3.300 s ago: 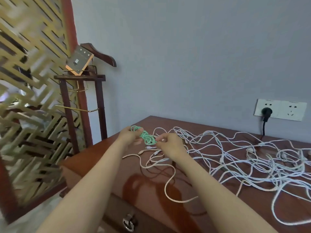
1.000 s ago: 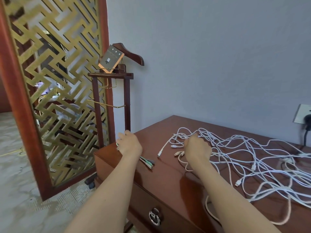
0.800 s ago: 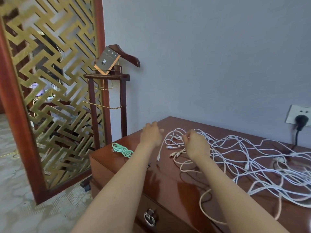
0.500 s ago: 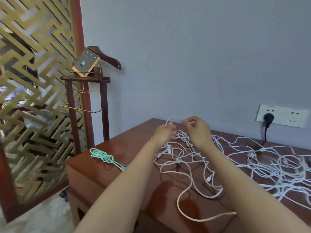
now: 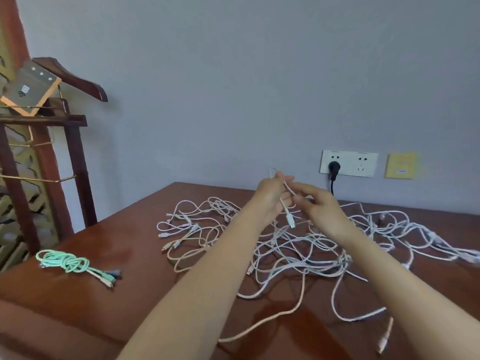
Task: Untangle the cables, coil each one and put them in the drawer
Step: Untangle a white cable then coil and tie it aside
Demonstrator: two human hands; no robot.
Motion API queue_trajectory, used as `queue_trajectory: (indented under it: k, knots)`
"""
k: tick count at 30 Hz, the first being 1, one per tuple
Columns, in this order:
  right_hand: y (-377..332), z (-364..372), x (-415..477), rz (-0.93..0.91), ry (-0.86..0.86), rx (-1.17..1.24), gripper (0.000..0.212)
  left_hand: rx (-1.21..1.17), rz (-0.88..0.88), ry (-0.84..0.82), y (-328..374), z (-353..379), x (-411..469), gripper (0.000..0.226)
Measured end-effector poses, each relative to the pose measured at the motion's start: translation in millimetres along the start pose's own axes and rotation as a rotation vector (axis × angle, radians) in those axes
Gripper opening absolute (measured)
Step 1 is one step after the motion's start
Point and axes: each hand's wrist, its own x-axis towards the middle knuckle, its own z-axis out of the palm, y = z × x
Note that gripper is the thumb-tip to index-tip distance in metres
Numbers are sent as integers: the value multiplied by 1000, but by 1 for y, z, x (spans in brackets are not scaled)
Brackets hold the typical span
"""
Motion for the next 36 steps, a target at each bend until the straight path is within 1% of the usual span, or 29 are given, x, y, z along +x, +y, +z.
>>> queue_trajectory:
  k: [3, 5, 6, 8, 9, 11, 12, 15, 17, 22, 25, 28, 30, 31, 33, 36]
  knots:
    - [12, -20, -14, -20, 123, 11, 36, -103, -35, -65, -16, 21, 2, 34]
    - [18, -32, -20, 31, 226, 83, 36, -172, -52, -98, -24, 32, 2, 33]
    - [22, -39, -23, 48, 241, 76, 35, -185, -57, -117, -28, 36, 3, 32]
    - [32, -50, -30, 65, 196, -30, 27, -191, -65, -150, -35, 42, 4, 35]
    - [39, -56, -34, 77, 155, -136, 24, -205, -58, -156, -36, 44, 4, 32]
    - [52, -67, -44, 104, 84, -339, 33, -294, -26, -139, -34, 44, 7, 32]
    - [56, -71, -48, 110, 68, -318, 38, -342, -14, -118, -32, 42, 11, 34]
    - [62, -76, -55, 111, 124, 37, 41, -383, -38, -84, -34, 38, 19, 40]
    - [64, -73, -52, 117, 166, 43, 40, -387, -68, -84, -42, 39, 20, 39]
    - [71, -70, -50, 128, 213, -194, 26, -263, -76, -142, -67, 38, 21, 33]
    - [70, -70, -51, 42, 202, -401, 20, -137, -87, -180, -80, 34, 22, 32]
    - [67, -69, -51, -66, 113, -463, 15, 113, -42, -174, -89, 34, 21, 31]
    - [66, -67, -51, -113, 44, -439, 10, 285, -11, -180, -93, 34, 17, 32]
    - [66, -66, -51, -108, 36, -397, 7, 332, -10, -191, -94, 34, 15, 33]
    - [66, -66, -51, -42, 70, -220, 4, 391, -32, -225, -94, 35, 11, 38]
    - [67, -66, -50, 41, 166, 86, 22, 414, -105, -293, -94, 38, 8, 53]
